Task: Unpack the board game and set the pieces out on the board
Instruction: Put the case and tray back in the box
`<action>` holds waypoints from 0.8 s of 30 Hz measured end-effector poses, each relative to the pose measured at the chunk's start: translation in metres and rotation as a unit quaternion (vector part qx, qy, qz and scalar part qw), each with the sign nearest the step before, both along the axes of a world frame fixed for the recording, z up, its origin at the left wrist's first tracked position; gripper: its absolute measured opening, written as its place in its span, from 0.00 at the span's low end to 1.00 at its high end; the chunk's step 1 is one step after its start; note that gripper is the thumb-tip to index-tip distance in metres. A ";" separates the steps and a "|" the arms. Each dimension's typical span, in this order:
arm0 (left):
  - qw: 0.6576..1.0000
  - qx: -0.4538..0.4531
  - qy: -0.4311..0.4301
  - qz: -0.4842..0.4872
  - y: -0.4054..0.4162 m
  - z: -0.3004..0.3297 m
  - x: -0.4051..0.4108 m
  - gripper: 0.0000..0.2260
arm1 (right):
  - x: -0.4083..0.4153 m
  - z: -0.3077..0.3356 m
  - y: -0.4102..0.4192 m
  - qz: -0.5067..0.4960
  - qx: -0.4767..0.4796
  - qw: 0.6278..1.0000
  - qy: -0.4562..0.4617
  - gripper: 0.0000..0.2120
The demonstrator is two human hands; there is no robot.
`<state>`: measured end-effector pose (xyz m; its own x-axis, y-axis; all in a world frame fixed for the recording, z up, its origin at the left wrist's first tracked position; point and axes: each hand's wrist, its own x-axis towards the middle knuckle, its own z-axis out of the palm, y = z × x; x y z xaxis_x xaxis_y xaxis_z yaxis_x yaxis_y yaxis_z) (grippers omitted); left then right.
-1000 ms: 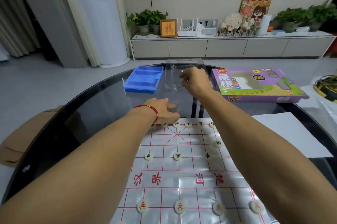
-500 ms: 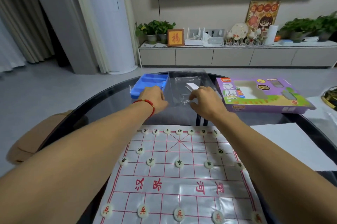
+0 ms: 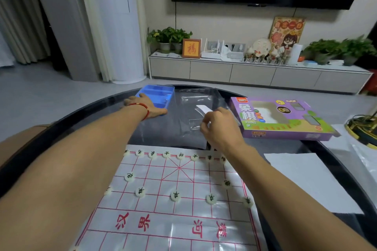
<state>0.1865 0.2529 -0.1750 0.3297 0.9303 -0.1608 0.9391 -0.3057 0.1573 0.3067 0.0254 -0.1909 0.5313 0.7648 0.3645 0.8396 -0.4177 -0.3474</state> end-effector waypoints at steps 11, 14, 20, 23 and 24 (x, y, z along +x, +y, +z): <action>0.987 0.138 -0.085 0.014 -0.024 0.031 -0.060 0.37 | -0.018 0.030 0.001 -0.250 -0.114 0.960 0.046 0.21; 0.977 0.165 -0.135 -0.008 -0.020 0.036 -0.086 0.43 | -0.013 0.035 0.007 -0.260 -0.158 0.949 0.086 0.18; 0.960 0.190 -0.193 -0.065 -0.026 0.056 -0.121 0.46 | -0.012 0.031 0.015 -0.289 -0.044 0.920 0.261 0.14; 0.959 0.189 -0.196 -0.075 -0.031 0.060 -0.132 0.45 | -0.010 0.027 0.020 -0.298 -0.025 0.911 0.283 0.14; 0.959 0.191 -0.196 -0.076 -0.035 0.062 -0.135 0.45 | -0.009 0.026 0.021 -0.303 -0.015 0.909 0.286 0.14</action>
<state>0.0516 0.2182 -0.1131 0.4323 0.8325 0.3464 0.7704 -0.5407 0.3380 0.2972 0.0468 -0.1645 0.9542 0.2741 -0.1199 0.1386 -0.7600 -0.6350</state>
